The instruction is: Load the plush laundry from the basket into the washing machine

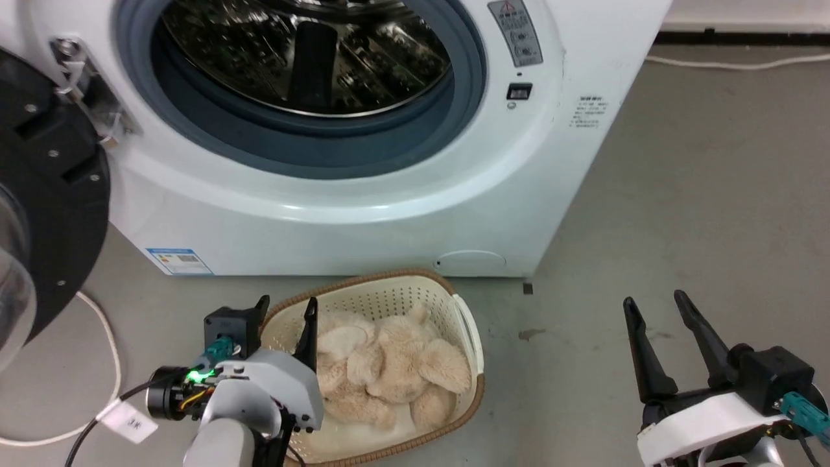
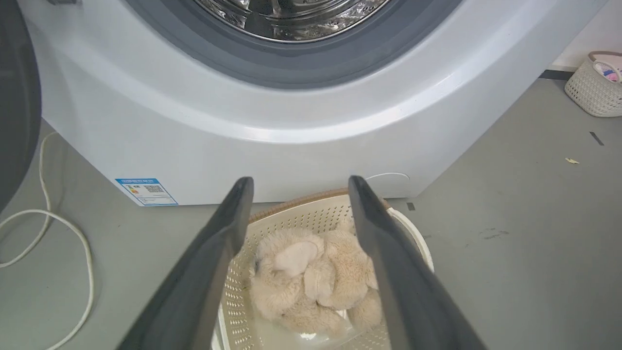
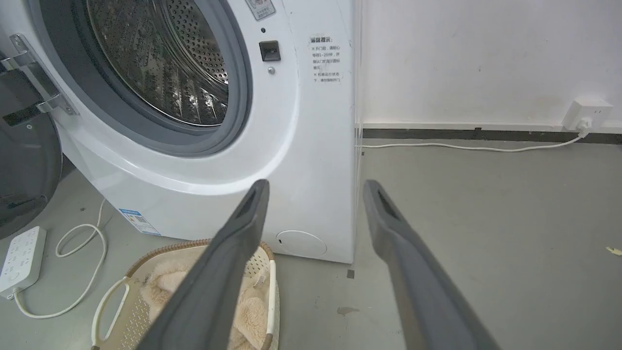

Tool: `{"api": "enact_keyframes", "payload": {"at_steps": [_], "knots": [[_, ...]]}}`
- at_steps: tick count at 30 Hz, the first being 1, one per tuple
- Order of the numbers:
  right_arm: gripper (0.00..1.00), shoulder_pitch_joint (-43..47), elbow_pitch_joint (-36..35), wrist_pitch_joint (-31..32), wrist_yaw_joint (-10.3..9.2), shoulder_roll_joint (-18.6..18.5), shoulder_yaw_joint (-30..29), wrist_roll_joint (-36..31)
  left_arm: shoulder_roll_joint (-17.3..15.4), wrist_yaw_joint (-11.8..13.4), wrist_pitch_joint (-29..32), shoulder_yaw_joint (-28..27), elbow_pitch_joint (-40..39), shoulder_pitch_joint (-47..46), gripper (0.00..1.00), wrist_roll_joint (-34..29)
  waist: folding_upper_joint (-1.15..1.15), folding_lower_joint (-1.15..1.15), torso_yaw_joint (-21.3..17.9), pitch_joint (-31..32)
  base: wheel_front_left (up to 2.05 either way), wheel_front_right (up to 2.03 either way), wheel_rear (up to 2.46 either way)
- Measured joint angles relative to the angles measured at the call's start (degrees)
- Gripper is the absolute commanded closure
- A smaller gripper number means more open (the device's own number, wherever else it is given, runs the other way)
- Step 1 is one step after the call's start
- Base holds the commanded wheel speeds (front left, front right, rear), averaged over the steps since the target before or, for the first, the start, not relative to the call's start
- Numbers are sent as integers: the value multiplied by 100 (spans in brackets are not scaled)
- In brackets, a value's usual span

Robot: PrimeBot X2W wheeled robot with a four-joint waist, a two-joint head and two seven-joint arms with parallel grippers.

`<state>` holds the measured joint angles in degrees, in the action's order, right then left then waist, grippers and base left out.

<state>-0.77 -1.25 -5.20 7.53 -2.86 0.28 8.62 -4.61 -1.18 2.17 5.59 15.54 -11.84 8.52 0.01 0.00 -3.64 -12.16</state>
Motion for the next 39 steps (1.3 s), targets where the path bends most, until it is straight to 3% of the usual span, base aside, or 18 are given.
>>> {"api": "enact_keyframes", "payload": {"at_steps": [11, 22, 39], "knots": [[0, -99, -205, -123, 0, 0, 1, 263, -207, 8, 468, 172, 828, -610, 0, 167, 0, 1, -216, -594, 0, 0, 0], [0, -102, -437, -255, 0, 0, -15, 547, -565, 208, 1076, 314, 1547, -1230, 0, 330, 0, 1, -431, -1317, 0, 0, 0], [0, -105, -766, -457, 0, 0, -44, 813, -1036, 431, 1499, 644, 2199, -2171, 0, 481, 0, 1, -557, -2481, 0, 0, 0]]}}
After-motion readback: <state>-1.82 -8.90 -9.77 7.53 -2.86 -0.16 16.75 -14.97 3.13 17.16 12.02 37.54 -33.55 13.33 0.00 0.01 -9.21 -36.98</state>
